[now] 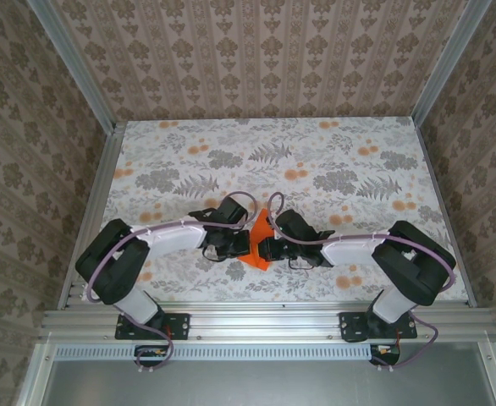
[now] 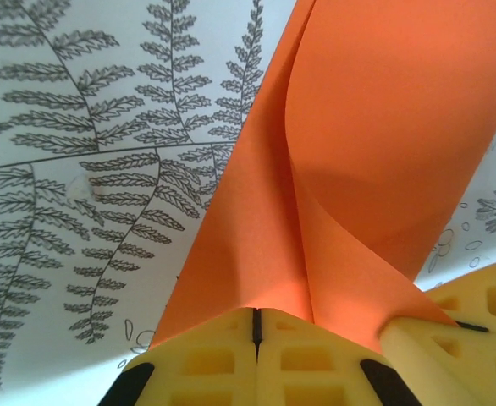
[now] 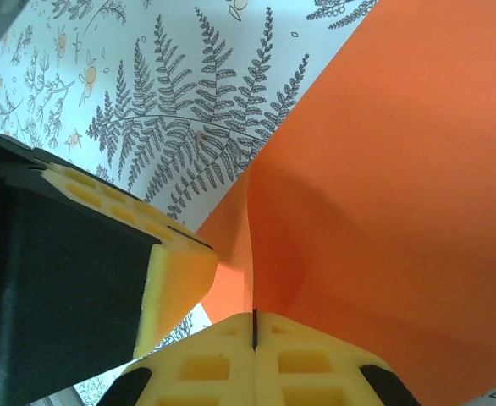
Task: Fold a paper plane with a square sheet of paper (pick it up from the middle)
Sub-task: Fold the triangle a second time at the center of the table.
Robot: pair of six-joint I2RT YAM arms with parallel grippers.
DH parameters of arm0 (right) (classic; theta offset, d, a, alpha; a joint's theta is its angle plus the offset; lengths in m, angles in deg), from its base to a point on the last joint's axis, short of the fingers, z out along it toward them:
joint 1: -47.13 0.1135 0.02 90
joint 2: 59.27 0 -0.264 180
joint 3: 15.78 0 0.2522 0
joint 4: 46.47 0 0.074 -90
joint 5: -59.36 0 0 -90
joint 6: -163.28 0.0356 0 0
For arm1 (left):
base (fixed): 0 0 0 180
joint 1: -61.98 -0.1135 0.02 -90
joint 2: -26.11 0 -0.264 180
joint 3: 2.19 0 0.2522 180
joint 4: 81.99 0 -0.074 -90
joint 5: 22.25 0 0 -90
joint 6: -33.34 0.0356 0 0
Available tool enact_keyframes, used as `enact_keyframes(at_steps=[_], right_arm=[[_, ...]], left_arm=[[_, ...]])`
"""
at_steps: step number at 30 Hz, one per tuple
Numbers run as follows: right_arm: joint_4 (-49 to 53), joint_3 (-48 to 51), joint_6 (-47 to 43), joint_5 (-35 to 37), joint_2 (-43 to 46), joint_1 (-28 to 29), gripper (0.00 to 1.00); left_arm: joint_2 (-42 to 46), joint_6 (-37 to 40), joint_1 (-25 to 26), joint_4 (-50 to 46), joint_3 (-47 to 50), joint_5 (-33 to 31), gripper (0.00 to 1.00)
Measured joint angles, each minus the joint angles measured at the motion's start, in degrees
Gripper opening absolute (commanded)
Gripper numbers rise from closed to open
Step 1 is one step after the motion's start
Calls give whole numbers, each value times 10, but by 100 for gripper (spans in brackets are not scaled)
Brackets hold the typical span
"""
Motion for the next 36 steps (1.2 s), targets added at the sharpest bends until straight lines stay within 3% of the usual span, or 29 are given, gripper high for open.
enact_keyframes(at_steps=[12, 36], right_arm=[[13, 1, -11, -11, 2, -17, 8], [165, -79, -156, -6, -10, -43, 11]], left_arm=[[-25, 0, 1, -3, -13, -3, 1], [-38, 11, 12, -29, -35, -20, 1]])
